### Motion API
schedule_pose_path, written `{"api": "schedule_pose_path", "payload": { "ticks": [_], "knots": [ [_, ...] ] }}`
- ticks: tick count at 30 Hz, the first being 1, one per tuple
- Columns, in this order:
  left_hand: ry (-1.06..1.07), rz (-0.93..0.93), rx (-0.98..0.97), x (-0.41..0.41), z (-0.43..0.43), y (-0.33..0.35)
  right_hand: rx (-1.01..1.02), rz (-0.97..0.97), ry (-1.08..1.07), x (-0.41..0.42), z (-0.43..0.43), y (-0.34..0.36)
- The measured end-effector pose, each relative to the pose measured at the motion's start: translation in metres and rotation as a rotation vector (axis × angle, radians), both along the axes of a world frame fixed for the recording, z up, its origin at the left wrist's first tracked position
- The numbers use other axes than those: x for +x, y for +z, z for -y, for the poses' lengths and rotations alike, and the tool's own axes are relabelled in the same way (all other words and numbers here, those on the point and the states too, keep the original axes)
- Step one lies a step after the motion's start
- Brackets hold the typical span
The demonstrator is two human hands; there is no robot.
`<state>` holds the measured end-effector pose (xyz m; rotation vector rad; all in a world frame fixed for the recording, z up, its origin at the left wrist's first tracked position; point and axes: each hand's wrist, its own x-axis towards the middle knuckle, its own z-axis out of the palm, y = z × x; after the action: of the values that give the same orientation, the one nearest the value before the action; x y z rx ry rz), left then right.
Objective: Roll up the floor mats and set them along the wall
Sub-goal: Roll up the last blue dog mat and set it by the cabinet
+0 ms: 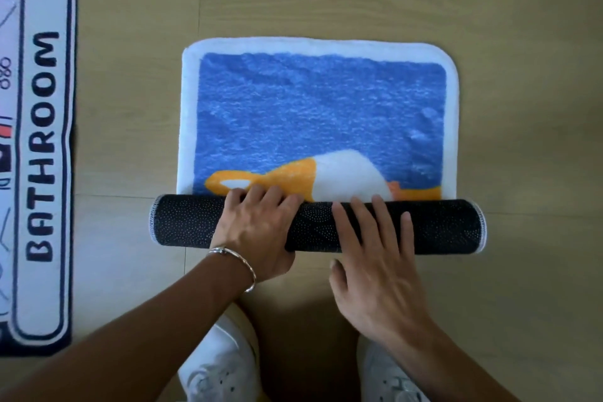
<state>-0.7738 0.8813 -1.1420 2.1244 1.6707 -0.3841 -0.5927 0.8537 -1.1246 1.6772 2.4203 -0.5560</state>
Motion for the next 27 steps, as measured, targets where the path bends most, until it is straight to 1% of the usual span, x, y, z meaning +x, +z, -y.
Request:
{"api": "schedule_pose_path", "payload": {
  "ticks": [3, 5, 7, 10, 12, 15, 18, 22, 27],
  "knots": [
    [-0.003, -0.007, -0.087, 0.001, -0.008, 0.003, 0.027, -0.018, -0.025, -0.002, -0.002, -0.003],
    [-0.015, -0.027, -0.076, 0.000, -0.012, 0.003, 0.035, -0.013, -0.028, -0.003, -0.013, -0.009],
    [-0.042, -0.093, 0.010, -0.002, -0.013, 0.006, 0.040, -0.003, -0.020, -0.004, -0.023, -0.014],
    [0.006, -0.098, 0.217, -0.002, 0.004, 0.006, 0.038, 0.008, -0.040, -0.008, -0.041, -0.018],
    [0.019, -0.112, 0.253, -0.001, 0.019, 0.009, 0.053, 0.004, -0.053, -0.012, -0.057, -0.021],
    [0.038, -0.132, 0.207, 0.000, 0.020, 0.007, 0.094, -0.014, -0.062, -0.016, -0.078, -0.028],
    [0.074, -0.123, 0.120, -0.001, -0.006, 0.003, 0.109, 0.001, -0.070, -0.021, -0.092, -0.029],
    [0.087, -0.110, 0.026, -0.010, -0.047, 0.005, 0.140, -0.029, -0.153, -0.027, -0.096, -0.012],
    [0.093, -0.041, -0.108, -0.019, -0.088, 0.006, 0.180, -0.034, -0.056, -0.018, -0.077, -0.006]
  ]
}}
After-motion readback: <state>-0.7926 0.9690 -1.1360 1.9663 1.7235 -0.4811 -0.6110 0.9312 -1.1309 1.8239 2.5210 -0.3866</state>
